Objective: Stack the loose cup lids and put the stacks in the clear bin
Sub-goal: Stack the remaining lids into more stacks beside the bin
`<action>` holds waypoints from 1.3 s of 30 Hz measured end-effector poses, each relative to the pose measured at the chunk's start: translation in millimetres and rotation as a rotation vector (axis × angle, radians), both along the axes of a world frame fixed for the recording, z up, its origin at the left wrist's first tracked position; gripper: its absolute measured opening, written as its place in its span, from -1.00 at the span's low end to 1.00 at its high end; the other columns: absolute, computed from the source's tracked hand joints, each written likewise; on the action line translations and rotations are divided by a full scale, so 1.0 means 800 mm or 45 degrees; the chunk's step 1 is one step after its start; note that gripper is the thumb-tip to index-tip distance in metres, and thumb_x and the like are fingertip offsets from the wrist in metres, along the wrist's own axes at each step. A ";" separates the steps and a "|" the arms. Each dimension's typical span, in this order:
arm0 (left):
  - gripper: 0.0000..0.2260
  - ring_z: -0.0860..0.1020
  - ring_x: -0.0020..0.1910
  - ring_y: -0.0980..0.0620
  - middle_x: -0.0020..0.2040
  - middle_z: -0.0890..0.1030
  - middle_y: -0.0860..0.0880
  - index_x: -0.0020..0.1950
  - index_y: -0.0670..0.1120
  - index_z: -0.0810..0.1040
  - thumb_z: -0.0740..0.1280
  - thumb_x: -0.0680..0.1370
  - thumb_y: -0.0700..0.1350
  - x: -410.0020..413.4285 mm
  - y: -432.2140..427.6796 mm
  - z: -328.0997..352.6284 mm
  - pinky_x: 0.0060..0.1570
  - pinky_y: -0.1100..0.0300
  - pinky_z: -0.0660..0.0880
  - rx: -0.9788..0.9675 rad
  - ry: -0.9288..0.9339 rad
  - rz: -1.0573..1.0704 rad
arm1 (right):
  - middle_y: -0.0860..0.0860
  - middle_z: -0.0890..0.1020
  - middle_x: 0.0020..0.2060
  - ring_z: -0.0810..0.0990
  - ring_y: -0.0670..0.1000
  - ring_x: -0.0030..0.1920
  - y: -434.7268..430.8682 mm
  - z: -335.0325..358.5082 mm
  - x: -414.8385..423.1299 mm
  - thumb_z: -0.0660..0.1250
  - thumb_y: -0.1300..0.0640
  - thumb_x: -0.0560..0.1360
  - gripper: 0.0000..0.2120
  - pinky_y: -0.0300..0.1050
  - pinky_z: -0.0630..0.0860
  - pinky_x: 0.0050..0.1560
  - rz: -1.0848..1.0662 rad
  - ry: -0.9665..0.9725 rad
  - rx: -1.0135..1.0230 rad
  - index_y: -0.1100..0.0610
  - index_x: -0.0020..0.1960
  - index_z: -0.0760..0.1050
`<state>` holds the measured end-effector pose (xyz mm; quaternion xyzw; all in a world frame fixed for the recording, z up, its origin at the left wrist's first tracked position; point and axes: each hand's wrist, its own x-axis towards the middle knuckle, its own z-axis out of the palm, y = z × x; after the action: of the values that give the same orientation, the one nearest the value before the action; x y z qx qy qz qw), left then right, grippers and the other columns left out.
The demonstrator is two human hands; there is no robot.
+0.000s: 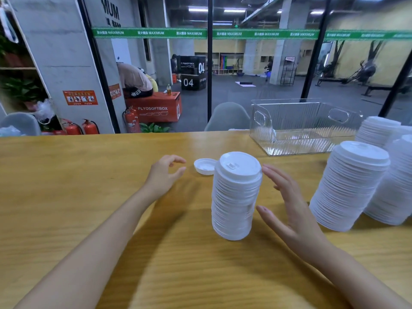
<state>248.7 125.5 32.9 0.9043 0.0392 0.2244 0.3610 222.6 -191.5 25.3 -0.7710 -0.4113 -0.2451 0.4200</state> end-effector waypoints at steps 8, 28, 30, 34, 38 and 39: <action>-0.74 0.33 0.31 -0.13 0.31 0.45 -0.05 0.21 0.01 0.59 0.41 0.53 -0.18 0.061 -0.017 -0.023 0.26 0.11 0.23 0.190 0.119 -0.094 | -0.14 0.28 0.50 0.28 0.02 0.50 0.001 -0.003 0.002 0.14 -0.19 0.62 -0.48 0.20 0.32 0.37 -0.019 0.023 -0.025 -0.18 0.54 0.13; -0.85 0.50 -0.46 0.14 -0.37 0.58 -0.02 0.14 -0.16 0.55 0.34 0.60 -0.17 -0.061 -0.020 0.013 -0.36 0.26 0.34 -0.895 0.151 0.084 | -0.15 0.27 0.50 0.27 0.02 0.51 0.001 0.002 -0.005 0.10 -0.12 0.64 -0.54 0.29 0.33 0.39 0.030 0.020 0.073 -0.23 0.52 0.14; -0.83 0.49 -0.48 0.10 -0.40 0.59 -0.03 0.17 -0.12 0.50 0.35 0.58 -0.18 -0.077 -0.014 0.010 -0.38 0.21 0.32 -0.887 0.207 0.151 | -0.16 0.26 0.50 0.29 0.03 0.49 0.001 0.003 -0.006 0.09 -0.18 0.64 -0.54 0.30 0.32 0.38 0.045 0.024 0.088 -0.26 0.52 0.13; -0.79 0.56 -0.22 -0.02 -0.07 0.64 -0.06 0.21 -0.07 0.52 0.34 0.58 -0.08 -0.098 -0.003 -0.009 -0.16 0.12 0.47 -0.077 0.178 0.345 | -0.15 0.26 0.49 0.30 0.05 0.48 0.000 0.002 -0.007 0.08 -0.21 0.63 -0.54 0.30 0.33 0.37 0.052 0.022 0.103 -0.20 0.51 0.16; -0.63 0.41 0.30 -0.11 0.31 0.49 0.03 0.34 0.03 0.48 0.30 0.57 0.14 -0.104 -0.007 -0.024 0.26 -0.01 0.34 0.177 0.249 0.233 | -0.14 0.27 0.49 0.31 0.04 0.48 0.000 0.002 -0.006 0.09 -0.22 0.63 -0.51 0.30 0.33 0.37 0.054 0.030 0.112 -0.16 0.52 0.16; -0.57 0.37 0.33 -0.08 0.33 0.47 0.07 0.36 0.08 0.45 0.31 0.54 0.21 -0.105 -0.010 -0.025 0.27 0.01 0.30 0.227 0.297 0.198 | -0.13 0.27 0.49 0.30 0.04 0.48 -0.001 0.003 -0.006 0.09 -0.22 0.63 -0.51 0.30 0.33 0.37 0.055 0.034 0.114 -0.16 0.52 0.16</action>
<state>164.4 117.1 12.8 0.9469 0.1307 0.1479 0.2539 217.7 -192.0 27.4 -0.7455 -0.4110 -0.2438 0.4646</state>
